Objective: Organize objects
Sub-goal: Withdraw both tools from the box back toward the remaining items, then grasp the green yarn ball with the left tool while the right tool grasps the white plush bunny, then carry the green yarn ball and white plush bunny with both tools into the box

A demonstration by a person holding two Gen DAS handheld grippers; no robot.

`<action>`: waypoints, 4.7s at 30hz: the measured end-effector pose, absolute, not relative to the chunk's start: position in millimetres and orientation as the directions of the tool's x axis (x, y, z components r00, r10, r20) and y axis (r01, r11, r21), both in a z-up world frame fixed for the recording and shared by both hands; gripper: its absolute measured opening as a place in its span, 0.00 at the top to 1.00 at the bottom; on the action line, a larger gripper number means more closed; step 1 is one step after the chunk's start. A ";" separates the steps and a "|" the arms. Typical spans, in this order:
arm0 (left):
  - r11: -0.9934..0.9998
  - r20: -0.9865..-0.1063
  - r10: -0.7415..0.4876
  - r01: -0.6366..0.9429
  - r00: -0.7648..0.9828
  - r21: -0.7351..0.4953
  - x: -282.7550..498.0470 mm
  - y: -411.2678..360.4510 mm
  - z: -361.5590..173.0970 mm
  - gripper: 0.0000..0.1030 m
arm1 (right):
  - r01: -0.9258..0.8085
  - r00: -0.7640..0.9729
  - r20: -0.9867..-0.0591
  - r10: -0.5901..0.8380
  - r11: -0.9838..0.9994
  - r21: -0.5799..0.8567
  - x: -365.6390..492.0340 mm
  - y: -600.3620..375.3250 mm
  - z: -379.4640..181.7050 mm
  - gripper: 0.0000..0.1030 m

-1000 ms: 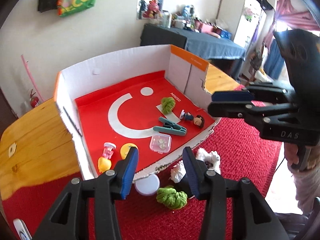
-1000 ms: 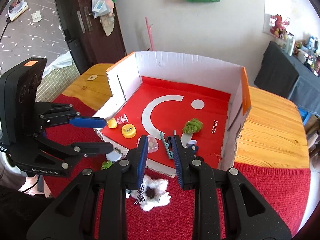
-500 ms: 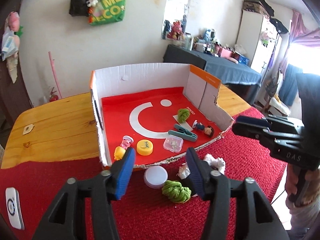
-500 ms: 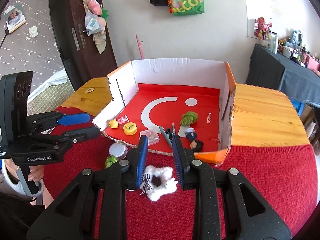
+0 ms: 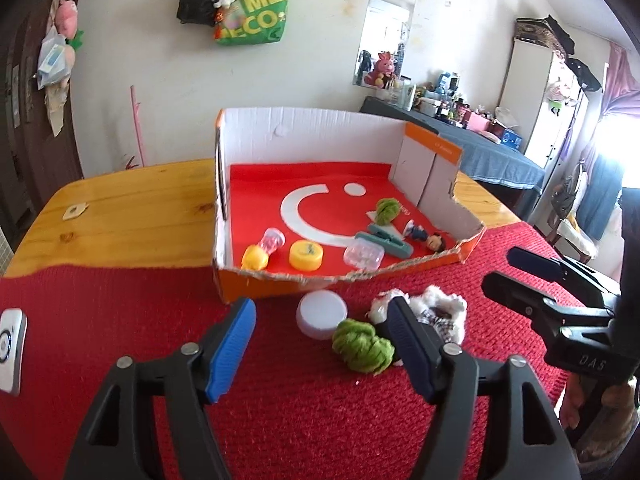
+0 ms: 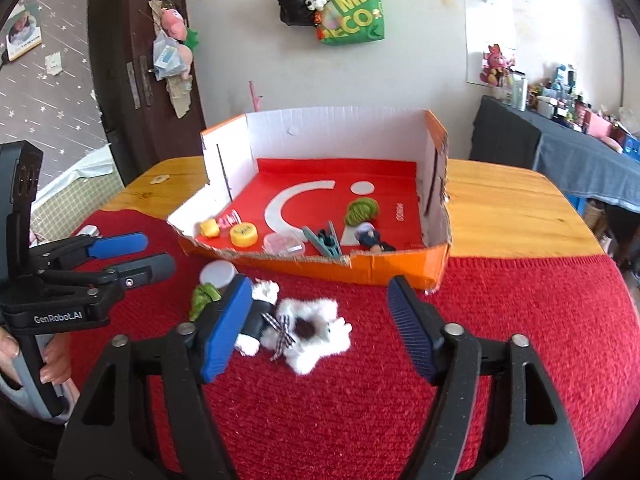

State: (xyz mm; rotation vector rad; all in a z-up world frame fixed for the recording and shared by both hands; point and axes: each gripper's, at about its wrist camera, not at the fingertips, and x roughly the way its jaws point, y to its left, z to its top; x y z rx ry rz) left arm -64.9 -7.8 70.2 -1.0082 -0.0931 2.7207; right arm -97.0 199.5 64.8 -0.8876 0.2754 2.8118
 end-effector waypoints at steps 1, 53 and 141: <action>-0.970 -0.638 0.242 -0.197 -0.731 -0.143 -64.4 -8.0 67.3 0.29 | -0.229 -0.804 -0.582 0.120 -0.966 0.117 -95.3 198.0 61.0 0.28; -0.941 -0.757 0.325 -0.271 -0.566 -0.201 -90.7 12.7 25.0 0.36 | 0.004 -0.616 -0.787 -0.037 -0.999 0.043 -139.4 208.8 14.4 0.17; -0.867 -0.866 0.360 -0.467 -0.346 -0.174 -252.6 2.6 54.0 0.63 | 0.126 -0.436 -0.895 -0.094 -0.991 0.043 -312.9 243.8 45.3 0.57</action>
